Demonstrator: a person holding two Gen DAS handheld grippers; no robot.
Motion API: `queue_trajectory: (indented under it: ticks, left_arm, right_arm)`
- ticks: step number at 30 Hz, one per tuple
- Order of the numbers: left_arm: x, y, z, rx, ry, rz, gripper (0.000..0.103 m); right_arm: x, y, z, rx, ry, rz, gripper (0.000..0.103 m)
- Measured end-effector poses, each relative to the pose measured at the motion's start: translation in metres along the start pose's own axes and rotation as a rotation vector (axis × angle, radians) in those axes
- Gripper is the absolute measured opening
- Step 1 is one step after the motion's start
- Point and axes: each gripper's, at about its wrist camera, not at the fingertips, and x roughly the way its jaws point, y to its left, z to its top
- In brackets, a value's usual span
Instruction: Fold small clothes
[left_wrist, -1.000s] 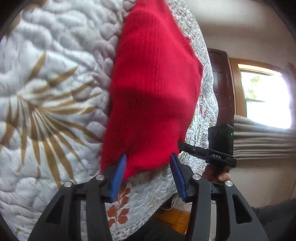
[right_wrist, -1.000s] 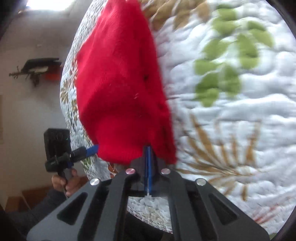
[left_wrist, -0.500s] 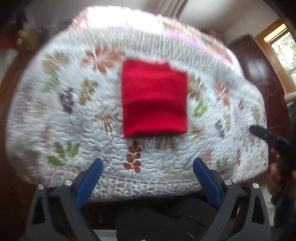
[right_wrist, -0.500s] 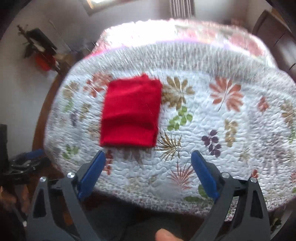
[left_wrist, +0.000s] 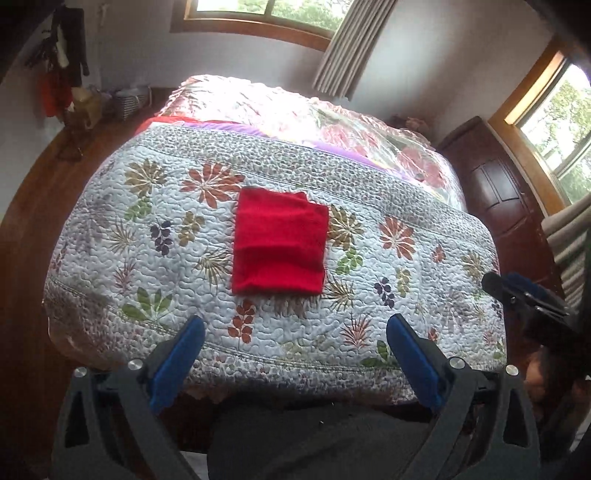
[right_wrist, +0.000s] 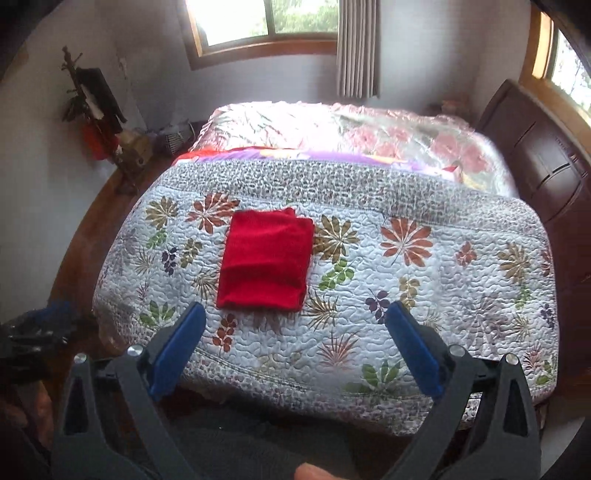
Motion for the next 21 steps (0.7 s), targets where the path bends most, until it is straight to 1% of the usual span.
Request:
queue_trajectory:
  ticks: [5,14,17,21]
  left_arm:
    - [-0.010,0.006,-0.001,0.056,-0.016,0.031,0.099]
    - [-0.018,0.026,-0.005,0.085,-0.013,0.002,0.099]
    - [-0.019,0.031,-0.005,0.089,-0.012,-0.008,0.099]
    - [-0.018,0.034,-0.006,0.099,-0.007,-0.018,0.099]
  right_arm:
    - [-0.012,0.020,-0.003,-0.002,-0.014,-0.033,0.098]
    - [-0.019,0.052,-0.011,-0.010,-0.019,-0.064,0.099]
    - [-0.019,0.060,-0.013,-0.009,-0.027,-0.089,0.100]
    - [-0.017,0.067,-0.015,-0.002,-0.030,-0.085,0.100]
